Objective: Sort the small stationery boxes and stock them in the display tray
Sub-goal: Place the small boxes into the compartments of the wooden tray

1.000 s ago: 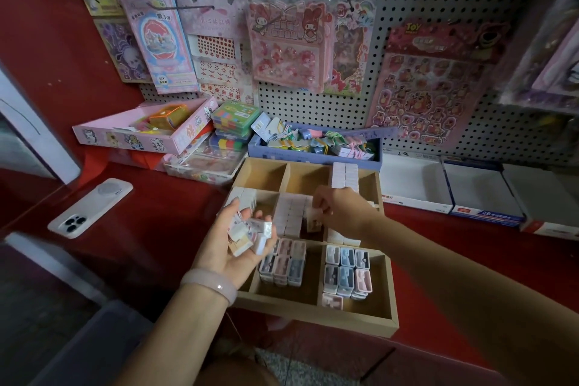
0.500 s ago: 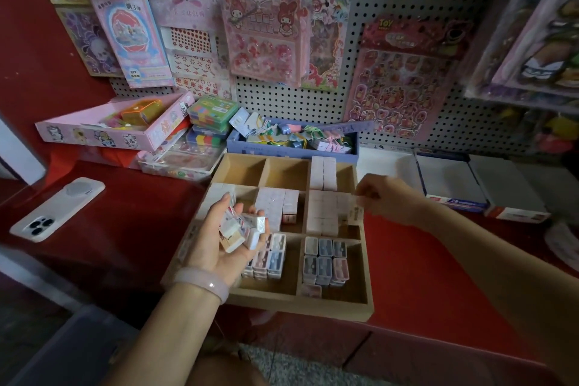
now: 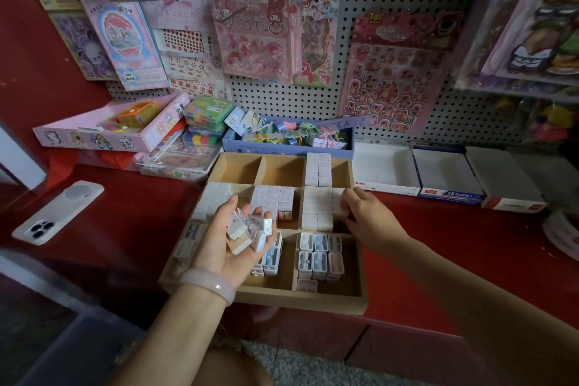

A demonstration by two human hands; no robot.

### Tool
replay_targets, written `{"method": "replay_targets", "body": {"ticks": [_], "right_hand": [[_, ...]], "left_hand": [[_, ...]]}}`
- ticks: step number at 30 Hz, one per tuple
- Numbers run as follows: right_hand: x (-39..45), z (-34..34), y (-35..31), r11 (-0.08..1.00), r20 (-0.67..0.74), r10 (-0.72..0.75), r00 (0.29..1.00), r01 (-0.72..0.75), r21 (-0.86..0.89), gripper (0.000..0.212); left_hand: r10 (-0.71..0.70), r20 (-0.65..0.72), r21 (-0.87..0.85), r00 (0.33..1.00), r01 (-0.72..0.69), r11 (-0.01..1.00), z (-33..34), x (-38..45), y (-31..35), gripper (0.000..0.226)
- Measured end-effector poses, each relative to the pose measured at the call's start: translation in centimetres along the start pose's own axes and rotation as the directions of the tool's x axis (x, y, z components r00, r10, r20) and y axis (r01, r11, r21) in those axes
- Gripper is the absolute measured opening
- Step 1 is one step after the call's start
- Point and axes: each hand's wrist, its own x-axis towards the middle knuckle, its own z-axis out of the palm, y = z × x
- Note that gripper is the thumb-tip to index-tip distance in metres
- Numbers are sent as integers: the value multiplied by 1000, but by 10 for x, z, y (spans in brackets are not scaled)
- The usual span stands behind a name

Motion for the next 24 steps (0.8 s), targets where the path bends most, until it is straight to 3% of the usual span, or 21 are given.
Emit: {"method": "replay_targets", "body": {"ticks": [3, 6, 8, 10, 13, 18, 22, 24], "right_hand": [[0, -6, -3, 999, 31, 29, 999, -28, -22, 23], [-2, -18, -17, 993, 2, -36, 999, 36, -112, 28], [-3, -26, -37, 991, -56, -131, 990, 132, 15, 23], [-1, -29, -63, 951, -16, -164, 986, 163, 262, 19], [5, -29, -94, 858, 227, -92, 970, -38, 511, 23], [7, -27, -113, 724, 377, -87, 922, -202, 660, 32], [5, -22, -120, 717, 331, -127, 935, -144, 682, 37], [7, -18, -122, 712, 274, -94, 957, -127, 690, 28]], "left_hand": [[-15, 7, 8, 1000, 15, 1000, 0, -3, -2, 26], [-27, 32, -5, 999, 28, 1000, -1, -5, 1, 28], [-30, 38, -18, 999, 31, 999, -1, -5, 1, 28], [-21, 43, -19, 999, 22, 1000, 0, -5, -2, 32], [24, 36, 53, 999, -26, 998, 1, -6, -6, 26], [70, 89, 33, 994, -73, 997, -5, -7, 3, 16], [138, 97, 13, 986, -140, 990, -7, -8, 5, 26], [159, 112, -33, 981, -156, 987, -6, -10, 6, 34]]}}
